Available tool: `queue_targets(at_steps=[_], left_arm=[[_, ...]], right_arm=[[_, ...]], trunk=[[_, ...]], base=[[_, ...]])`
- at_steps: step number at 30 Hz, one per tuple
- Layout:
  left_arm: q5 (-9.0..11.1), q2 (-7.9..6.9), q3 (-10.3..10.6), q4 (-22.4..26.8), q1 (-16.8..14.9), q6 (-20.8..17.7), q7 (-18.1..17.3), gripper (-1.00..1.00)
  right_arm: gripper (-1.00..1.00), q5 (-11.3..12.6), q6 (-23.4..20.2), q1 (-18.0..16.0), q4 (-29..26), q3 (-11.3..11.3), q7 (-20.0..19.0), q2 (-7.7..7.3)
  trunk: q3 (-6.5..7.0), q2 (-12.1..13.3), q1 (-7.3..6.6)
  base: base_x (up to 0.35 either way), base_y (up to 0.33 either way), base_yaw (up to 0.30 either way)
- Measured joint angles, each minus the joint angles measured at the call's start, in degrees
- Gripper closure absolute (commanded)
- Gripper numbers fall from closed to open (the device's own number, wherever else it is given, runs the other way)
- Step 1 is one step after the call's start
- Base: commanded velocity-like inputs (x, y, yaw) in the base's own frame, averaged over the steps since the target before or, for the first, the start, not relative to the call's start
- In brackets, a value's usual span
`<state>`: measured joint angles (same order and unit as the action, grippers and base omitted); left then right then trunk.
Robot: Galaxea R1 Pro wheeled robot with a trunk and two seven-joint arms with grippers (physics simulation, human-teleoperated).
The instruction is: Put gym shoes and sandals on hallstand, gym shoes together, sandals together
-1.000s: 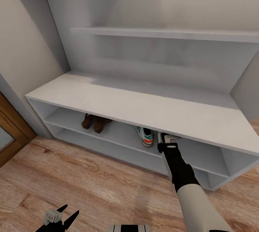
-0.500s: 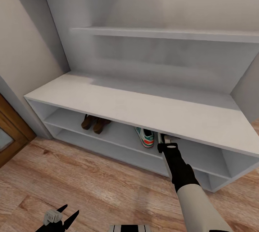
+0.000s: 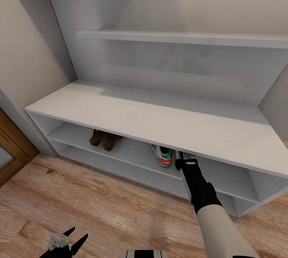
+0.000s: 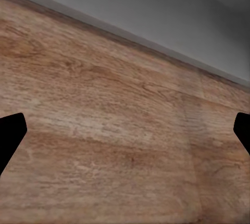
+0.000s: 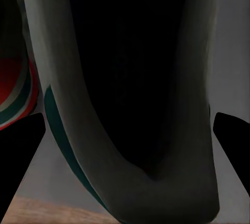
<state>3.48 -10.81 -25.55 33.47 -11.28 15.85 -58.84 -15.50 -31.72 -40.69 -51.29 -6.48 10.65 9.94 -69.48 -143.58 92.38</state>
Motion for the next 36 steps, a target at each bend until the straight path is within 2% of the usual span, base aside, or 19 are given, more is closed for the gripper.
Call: queue_targets(at_steps=[7,8,27,36], left_arm=[[0.00,0.00,-0.01,0.00,0.02,0.00,0.04,-1.00],[0.00,-0.01,-0.01,0.00,0.03,0.00,0.04,-1.00],[0.13,-0.07,-0.01,0.00,0.04,0.05,0.00,-1.00],[0.11,-0.06,-0.01,0.00,0.03,0.07,0.00,-1.00]], right_arm=[[1.00,-0.04,0.00,-0.01,-0.14,0.00,0.00,0.00],[-1.00,-0.06,0.00,-0.01,-0.15,0.00,0.00,0.00],[-1.00,0.00,-0.04,-0.01,-0.11,0.00,0.00,0.00],[-1.00,0.00,-0.08,0.00,-0.08,0.01,0.00,0.00]], trunk=[[0.00,0.00,0.00],[0.00,0.00,0.00],[0.00,0.00,0.00],[0.00,0.00,0.03]], base=[[0.002,0.000,0.000],[0.000,0.000,0.000],[-0.006,0.000,0.000],[-0.232,0.000,0.000]])
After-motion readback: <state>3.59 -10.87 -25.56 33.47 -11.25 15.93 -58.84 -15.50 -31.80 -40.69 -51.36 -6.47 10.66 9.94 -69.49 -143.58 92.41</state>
